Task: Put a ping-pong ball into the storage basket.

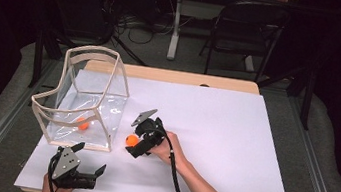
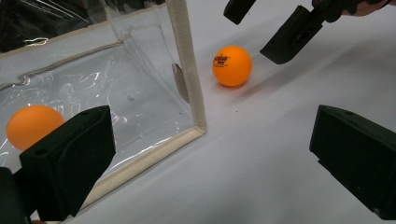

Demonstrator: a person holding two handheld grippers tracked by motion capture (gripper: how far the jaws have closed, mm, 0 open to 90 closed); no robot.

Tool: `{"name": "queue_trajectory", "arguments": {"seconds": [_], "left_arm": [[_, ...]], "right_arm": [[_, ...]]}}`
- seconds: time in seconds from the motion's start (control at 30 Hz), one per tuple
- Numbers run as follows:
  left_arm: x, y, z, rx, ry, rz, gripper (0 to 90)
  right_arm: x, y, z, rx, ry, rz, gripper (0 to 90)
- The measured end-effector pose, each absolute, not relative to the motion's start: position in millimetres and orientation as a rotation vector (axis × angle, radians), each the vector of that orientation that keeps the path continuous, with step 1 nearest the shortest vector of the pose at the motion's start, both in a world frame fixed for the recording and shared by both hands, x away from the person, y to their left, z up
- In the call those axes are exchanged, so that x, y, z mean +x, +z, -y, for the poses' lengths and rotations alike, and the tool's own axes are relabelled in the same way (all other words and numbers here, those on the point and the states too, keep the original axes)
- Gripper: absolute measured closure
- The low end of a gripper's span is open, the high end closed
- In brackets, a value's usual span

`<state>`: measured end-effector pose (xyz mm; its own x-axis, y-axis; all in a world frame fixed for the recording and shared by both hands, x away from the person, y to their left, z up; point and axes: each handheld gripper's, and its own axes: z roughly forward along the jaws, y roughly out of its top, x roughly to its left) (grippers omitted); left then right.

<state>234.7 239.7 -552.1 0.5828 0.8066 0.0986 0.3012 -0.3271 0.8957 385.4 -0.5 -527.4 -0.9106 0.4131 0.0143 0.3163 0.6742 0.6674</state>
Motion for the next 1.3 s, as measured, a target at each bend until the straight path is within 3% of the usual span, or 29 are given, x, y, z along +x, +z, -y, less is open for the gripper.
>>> {"name": "queue_trajectory", "arguments": {"seconds": [0.37, 0.9, 1.3], "left_arm": [[234.6, -552.1, -239.9, 1.889, 0.687, -0.893, 0.1], [234.7, -552.1, -239.7, 1.892, 0.687, -0.891, 0.1], [234.6, -552.0, -239.5, 1.890, 0.686, -0.892, 0.1]], "right_arm": [[385.5, -532.9, -6.4, 0.604, 1.035, -2.757, 0.8], [383.1, -535.4, -12.8, 0.602, 0.996, -2.740, 30.0], [382.0, -538.4, -16.3, 0.605, 0.974, -2.742, 42.1]]}}
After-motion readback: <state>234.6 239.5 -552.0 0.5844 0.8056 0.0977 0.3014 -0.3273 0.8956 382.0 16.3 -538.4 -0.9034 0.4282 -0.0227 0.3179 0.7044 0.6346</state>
